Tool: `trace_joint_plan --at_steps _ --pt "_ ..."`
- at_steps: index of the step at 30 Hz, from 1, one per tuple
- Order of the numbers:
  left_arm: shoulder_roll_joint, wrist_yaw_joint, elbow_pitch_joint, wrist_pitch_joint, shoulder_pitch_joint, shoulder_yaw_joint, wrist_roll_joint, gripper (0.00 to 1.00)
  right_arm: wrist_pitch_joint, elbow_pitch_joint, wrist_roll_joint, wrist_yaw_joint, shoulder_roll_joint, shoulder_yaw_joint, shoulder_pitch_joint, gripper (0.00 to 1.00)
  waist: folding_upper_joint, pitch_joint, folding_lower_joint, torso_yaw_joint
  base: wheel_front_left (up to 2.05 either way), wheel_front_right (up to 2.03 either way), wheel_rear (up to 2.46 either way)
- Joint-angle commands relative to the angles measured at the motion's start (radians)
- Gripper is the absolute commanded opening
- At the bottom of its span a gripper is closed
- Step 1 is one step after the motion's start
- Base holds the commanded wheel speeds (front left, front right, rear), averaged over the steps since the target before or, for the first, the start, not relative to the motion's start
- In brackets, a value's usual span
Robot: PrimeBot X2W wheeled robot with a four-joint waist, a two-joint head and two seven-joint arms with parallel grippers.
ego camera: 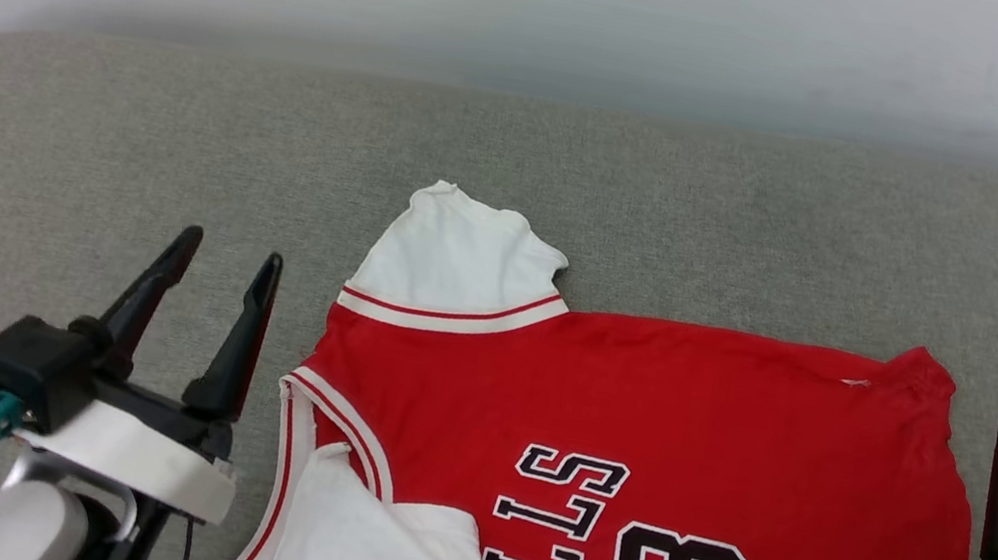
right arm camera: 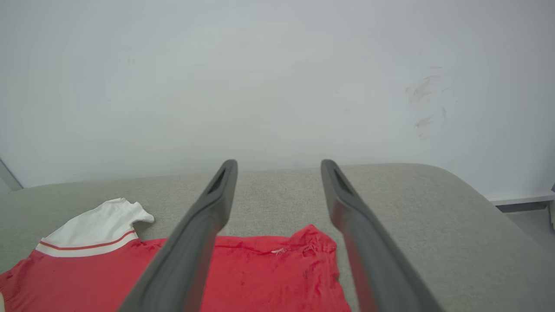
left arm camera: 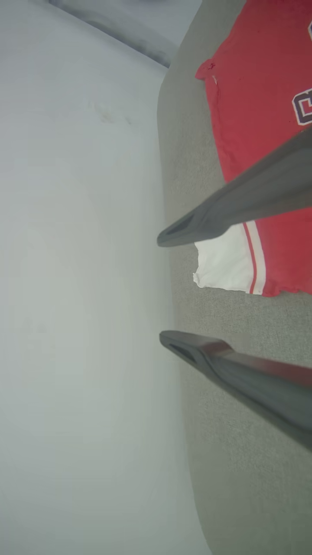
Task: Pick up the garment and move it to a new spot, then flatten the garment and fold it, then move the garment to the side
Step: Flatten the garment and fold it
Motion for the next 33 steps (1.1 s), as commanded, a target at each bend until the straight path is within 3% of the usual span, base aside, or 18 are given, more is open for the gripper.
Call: trace_joint_plan --at_steps 1,5,9,16,19,22,27,33 --pt "0.008 -0.020 0.008 -0.003 -0.033 0.014 0.003 1.00 -0.015 -0.008 -0.007 0.000 0.012 0.004 -0.018 1.00 -0.0001 0.033 0.0000 -0.025 0.00 0.00 0.00" --pt "0.052 -0.073 0.024 0.023 -0.114 0.046 -0.021 1.00 -0.029 -0.030 -0.017 0.000 0.026 0.029 -0.048 1.00 -0.0001 0.100 0.0000 -0.071 0.00 0.00 0.00" --pt "0.120 -0.137 0.037 0.135 -0.244 0.047 -0.034 1.00 -0.036 -0.050 -0.024 0.000 0.040 0.040 -0.073 1.00 -0.0001 0.165 0.0000 -0.120 0.00 0.00 0.00" --pt "0.217 -0.239 0.106 0.486 -0.497 -0.017 -0.096 1.00 -0.046 -0.031 -0.029 0.000 0.065 0.087 -0.112 1.00 -0.0001 0.267 0.0000 -0.213 0.00 0.00 0.00" --pt "0.259 -0.259 0.157 0.652 -0.587 -0.051 -0.147 1.00 -0.059 -0.014 -0.030 0.000 0.073 0.105 -0.117 1.00 -0.0001 0.302 0.0000 -0.254 0.00 0.00 0.00" --pt "0.283 -0.265 0.216 0.818 -0.656 -0.068 -0.215 1.00 -0.067 0.017 -0.032 0.000 0.083 0.099 -0.122 1.00 -0.0001 0.331 0.0000 -0.288 0.00 0.00 0.00" --pt "0.307 -0.202 0.296 1.084 -0.730 -0.072 -0.315 1.00 -0.075 0.059 -0.040 0.000 0.094 0.117 -0.133 1.00 -0.0001 0.368 0.0000 -0.333 0.00 0.00 0.00" --pt "0.345 -0.163 0.293 1.212 -0.763 -0.084 -0.330 1.00 -0.103 0.098 -0.026 0.000 0.099 0.133 -0.147 1.00 -0.0001 0.408 0.0000 -0.369 0.00 0.00 0.00"
